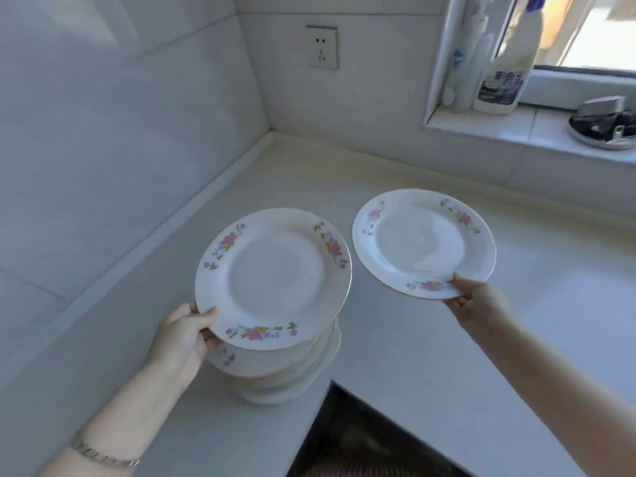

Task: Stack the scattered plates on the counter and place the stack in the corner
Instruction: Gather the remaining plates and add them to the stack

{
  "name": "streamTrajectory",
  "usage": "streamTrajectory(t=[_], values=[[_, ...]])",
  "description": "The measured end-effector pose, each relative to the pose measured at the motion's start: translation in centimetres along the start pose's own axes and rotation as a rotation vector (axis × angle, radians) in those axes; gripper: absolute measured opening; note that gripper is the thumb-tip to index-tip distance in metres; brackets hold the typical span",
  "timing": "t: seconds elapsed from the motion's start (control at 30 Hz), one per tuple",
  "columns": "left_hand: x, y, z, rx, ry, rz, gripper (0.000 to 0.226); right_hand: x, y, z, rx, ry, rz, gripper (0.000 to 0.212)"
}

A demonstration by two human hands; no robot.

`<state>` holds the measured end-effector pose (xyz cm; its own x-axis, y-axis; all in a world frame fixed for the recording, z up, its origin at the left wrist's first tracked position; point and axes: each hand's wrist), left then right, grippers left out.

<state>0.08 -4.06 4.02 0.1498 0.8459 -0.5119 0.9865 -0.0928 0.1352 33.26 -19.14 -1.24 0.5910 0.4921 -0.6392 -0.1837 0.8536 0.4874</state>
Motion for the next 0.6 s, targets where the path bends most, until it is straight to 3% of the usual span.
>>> streamTrajectory(t=[0.2,0.6], values=[[1.8,-5.1,0.6,0.029,-0.087,-0.062,0.021,-0.8,3.8,-4.2,-0.100,0.021,-0.007,0.014],[2.8,-5.9,1.5,0.266,-0.134,-0.044,0.019,0.3,6.0,-3.7,-0.100,0.016,0.087,0.008]])
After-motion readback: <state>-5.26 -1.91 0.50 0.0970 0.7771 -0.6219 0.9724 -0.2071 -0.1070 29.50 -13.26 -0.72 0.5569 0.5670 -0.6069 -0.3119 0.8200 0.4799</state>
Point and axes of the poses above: each hand's wrist, its own x-axis towards the middle knuckle, its own y-axis out of the palm, z = x × y, and after that the axes turned 2 degrees about -y, right-handed
